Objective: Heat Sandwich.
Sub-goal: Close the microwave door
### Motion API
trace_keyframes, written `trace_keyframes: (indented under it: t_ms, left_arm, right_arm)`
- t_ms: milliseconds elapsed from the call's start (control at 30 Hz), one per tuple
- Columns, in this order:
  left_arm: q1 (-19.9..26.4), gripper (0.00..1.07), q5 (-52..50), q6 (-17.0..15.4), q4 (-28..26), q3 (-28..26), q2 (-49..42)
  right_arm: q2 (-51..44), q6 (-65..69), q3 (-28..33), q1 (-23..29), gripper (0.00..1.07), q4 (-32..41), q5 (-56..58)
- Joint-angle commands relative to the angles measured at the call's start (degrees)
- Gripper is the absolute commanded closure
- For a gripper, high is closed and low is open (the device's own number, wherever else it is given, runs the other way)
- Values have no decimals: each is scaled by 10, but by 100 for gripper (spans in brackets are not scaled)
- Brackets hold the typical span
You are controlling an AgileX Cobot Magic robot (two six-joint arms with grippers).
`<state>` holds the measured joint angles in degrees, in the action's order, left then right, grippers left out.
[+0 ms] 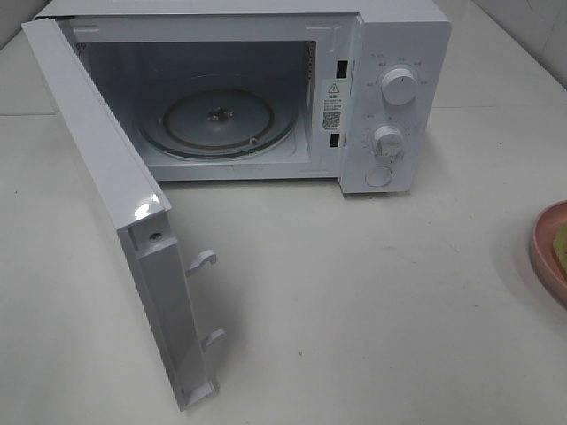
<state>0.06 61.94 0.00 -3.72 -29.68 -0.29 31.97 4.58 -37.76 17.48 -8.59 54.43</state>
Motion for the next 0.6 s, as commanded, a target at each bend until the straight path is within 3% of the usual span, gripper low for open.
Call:
trace_keyframes:
  t_ms: [33,600]
  left_arm:
    - [-1,6,-6,-6,1,0,-9]
    - [-1,6,-6,-6,1,0,-9]
  right_arm:
    - [-36,-4,4,-8,31,3,14]
    - [-263,-13,94,-105,31,17,28]
